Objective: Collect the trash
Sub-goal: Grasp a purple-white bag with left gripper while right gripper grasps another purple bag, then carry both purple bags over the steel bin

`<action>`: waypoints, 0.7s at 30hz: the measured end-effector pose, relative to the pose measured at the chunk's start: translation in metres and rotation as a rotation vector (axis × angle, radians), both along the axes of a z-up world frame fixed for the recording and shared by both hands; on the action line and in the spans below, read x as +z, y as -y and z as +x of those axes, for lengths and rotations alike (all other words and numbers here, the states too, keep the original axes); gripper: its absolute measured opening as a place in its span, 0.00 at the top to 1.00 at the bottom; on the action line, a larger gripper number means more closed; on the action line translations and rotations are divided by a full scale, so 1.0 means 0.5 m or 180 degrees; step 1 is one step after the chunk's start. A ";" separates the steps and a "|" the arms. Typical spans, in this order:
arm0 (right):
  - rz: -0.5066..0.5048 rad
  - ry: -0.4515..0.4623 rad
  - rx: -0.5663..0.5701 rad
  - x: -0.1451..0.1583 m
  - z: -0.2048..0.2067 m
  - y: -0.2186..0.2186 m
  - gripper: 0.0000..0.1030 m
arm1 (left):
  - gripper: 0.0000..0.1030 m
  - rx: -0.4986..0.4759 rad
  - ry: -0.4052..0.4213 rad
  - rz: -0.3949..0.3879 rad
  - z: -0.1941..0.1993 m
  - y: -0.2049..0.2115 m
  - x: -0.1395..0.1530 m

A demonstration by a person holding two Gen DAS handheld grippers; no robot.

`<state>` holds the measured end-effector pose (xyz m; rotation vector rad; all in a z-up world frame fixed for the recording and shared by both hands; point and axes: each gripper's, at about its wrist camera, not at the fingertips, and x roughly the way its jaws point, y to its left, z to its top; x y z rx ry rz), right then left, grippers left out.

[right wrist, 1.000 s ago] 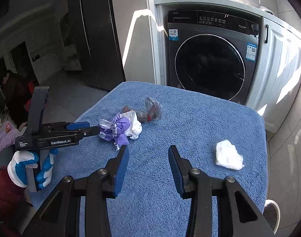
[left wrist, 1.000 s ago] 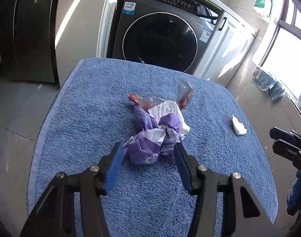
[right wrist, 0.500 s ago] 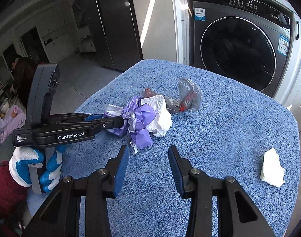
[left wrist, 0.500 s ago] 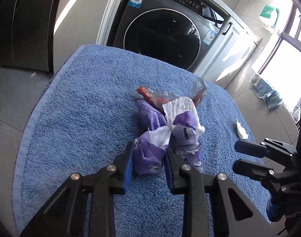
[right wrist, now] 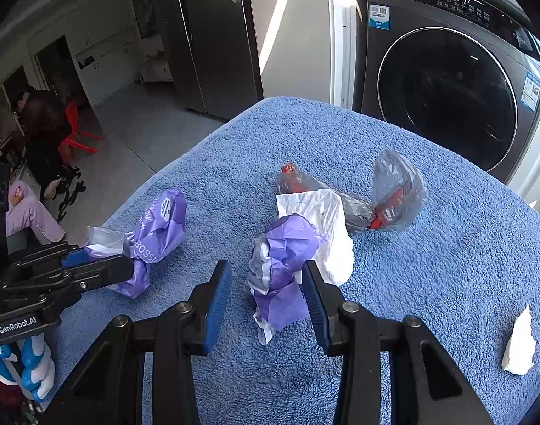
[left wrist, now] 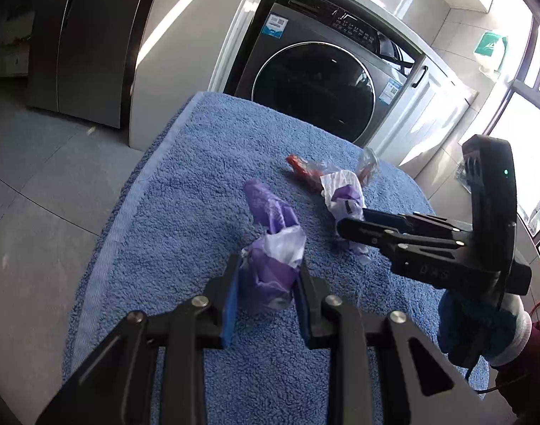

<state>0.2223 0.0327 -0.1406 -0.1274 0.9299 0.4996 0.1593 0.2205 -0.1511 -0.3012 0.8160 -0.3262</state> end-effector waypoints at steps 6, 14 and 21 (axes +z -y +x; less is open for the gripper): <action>0.0112 -0.0023 -0.0028 -0.002 -0.038 0.027 0.73 | 0.75 0.0050 -0.0019 0.0004 -0.037 -0.006 0.010; 0.0328 0.0189 -0.0055 0.074 -0.160 0.147 0.73 | 0.75 -0.0069 0.0078 0.0102 -0.078 0.047 0.064; 0.0469 0.0411 -0.0705 0.126 -0.290 0.375 0.73 | 0.75 -0.0556 0.0174 0.0179 -0.107 0.201 0.118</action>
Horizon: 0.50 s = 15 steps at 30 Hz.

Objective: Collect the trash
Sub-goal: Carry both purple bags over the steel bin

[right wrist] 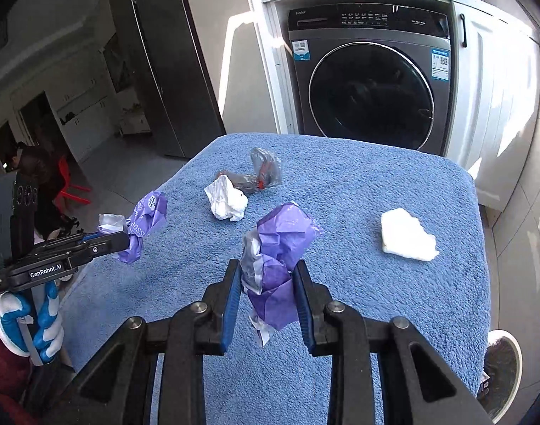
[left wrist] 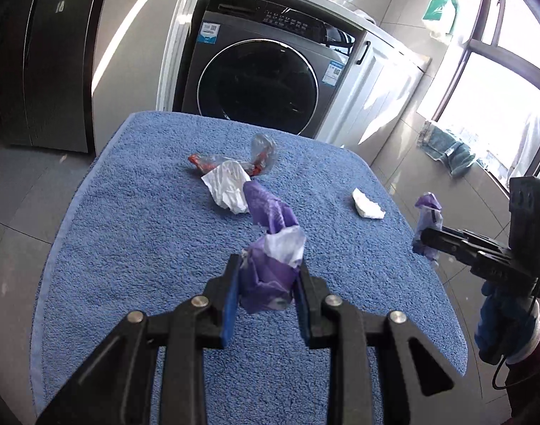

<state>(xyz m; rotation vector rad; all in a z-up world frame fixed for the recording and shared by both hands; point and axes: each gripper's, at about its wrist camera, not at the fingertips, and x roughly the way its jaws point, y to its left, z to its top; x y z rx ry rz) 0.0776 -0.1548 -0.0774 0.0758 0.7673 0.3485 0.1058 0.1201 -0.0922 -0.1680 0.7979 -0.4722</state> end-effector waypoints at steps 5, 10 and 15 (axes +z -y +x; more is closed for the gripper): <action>-0.0165 -0.0006 -0.0579 0.004 -0.075 0.175 0.73 | 0.75 -0.0529 -0.0043 0.0048 -0.016 0.171 0.014; -0.0216 -0.0106 -0.1142 -0.026 -0.142 0.334 0.73 | 0.75 -0.1133 -0.0086 0.0179 -0.037 0.379 0.024; -0.0136 -0.0245 -0.1566 -0.074 -0.166 0.475 0.73 | 0.74 -0.1642 -0.0151 0.0294 -0.037 0.596 0.026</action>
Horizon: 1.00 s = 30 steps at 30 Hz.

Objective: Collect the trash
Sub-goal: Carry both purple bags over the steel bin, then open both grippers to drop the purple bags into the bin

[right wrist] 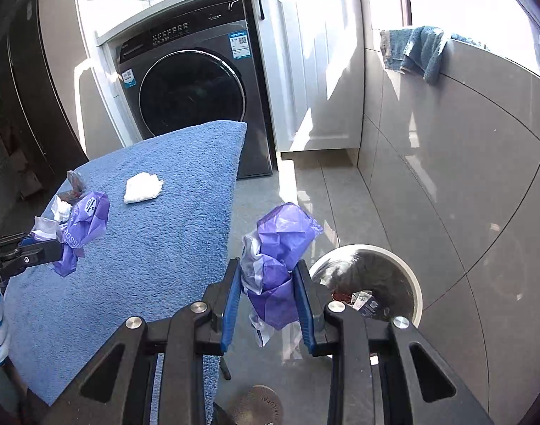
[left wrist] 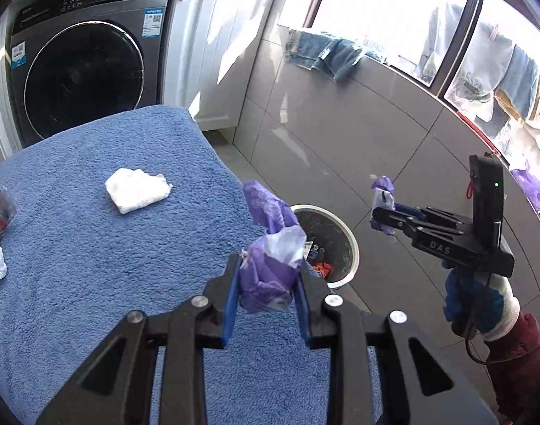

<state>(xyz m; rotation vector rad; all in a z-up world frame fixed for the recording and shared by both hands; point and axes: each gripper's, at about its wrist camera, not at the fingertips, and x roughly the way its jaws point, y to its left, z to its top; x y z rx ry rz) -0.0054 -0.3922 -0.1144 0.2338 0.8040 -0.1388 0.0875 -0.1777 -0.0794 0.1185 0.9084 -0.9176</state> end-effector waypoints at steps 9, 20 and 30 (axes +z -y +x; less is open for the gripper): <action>0.0196 -0.0158 -0.0354 -0.096 0.020 0.168 0.71 | 0.72 -0.0352 -0.0379 0.0088 0.052 0.327 -0.069; 0.0231 -0.0220 -0.0675 -0.138 0.006 0.248 0.57 | 0.42 -0.0315 -0.0582 -0.0059 0.076 0.480 -0.098; 0.0158 0.0079 -0.0681 -0.049 -0.048 0.217 0.57 | 0.42 -0.0177 -0.0100 -0.0093 0.026 0.374 -0.022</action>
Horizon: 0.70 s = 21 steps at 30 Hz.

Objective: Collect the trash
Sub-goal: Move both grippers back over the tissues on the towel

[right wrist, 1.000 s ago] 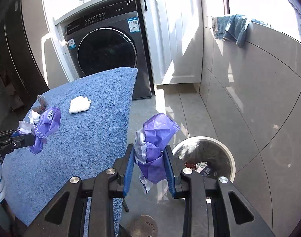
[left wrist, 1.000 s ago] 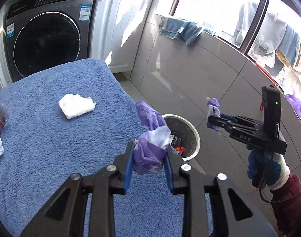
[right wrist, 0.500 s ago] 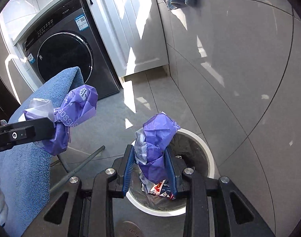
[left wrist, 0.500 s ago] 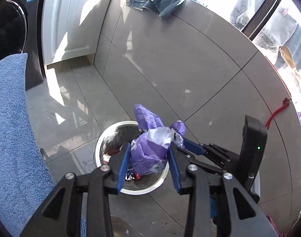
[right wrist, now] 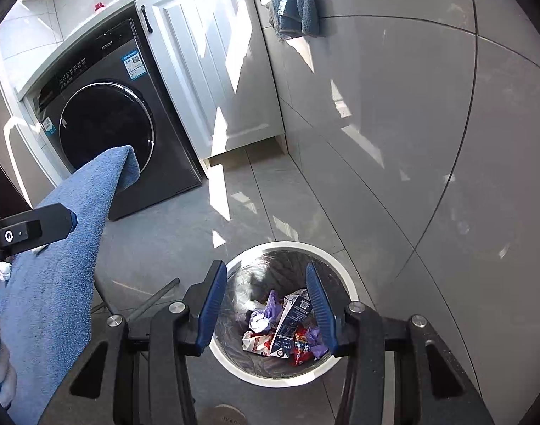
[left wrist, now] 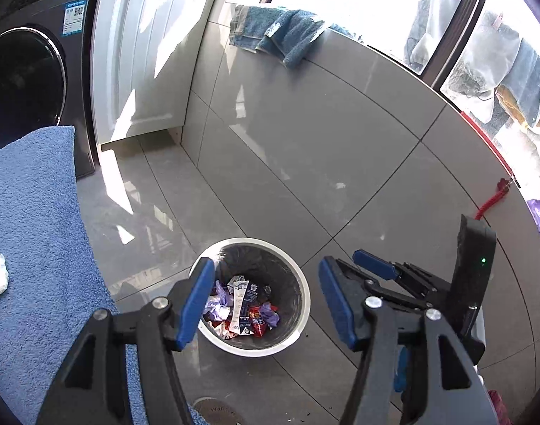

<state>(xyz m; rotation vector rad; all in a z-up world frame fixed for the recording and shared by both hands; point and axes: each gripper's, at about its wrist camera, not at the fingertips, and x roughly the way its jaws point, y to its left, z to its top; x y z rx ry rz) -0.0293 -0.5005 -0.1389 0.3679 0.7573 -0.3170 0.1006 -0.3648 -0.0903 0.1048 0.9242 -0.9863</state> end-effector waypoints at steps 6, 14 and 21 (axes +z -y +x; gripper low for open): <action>-0.0136 0.0225 0.0291 0.080 0.001 -0.088 0.57 | 0.43 0.0198 0.0262 0.0084 -0.025 -0.146 0.043; -0.0265 0.0457 0.0869 0.153 0.059 -0.251 0.57 | 0.43 0.0767 0.0410 0.0088 -0.013 -0.380 0.077; -0.0212 0.0419 0.1326 0.143 0.160 -0.371 0.57 | 0.43 0.1391 0.0487 0.0086 0.028 -0.572 0.091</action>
